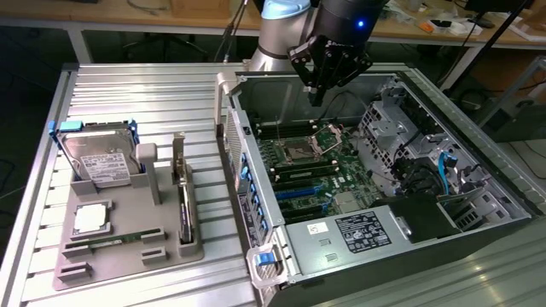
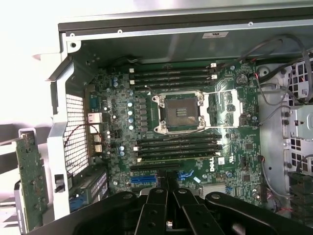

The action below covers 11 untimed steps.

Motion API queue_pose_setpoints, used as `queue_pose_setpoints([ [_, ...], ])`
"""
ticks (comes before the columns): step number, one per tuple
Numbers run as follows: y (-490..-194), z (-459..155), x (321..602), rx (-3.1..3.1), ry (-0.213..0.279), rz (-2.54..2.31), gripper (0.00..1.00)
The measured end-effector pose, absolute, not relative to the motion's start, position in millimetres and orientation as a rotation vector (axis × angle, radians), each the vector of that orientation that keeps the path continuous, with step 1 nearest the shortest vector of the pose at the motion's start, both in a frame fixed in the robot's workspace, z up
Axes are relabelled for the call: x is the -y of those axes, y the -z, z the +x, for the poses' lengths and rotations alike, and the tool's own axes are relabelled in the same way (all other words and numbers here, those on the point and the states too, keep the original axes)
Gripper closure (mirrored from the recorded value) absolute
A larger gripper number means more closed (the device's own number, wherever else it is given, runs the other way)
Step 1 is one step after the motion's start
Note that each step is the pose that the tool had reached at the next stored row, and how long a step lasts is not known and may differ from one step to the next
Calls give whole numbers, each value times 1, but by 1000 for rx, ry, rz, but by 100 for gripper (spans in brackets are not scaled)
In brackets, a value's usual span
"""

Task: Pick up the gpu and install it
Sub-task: 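Reach for the gpu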

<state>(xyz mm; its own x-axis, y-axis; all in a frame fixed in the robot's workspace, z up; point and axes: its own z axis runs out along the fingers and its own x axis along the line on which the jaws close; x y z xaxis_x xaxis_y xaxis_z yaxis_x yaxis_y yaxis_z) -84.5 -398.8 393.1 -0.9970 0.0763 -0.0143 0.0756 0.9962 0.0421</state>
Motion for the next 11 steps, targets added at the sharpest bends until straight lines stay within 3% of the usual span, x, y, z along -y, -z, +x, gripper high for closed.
queue_pose_setpoints([
  [11, -393, -90, 399, -3123, -65, 119, 89],
])
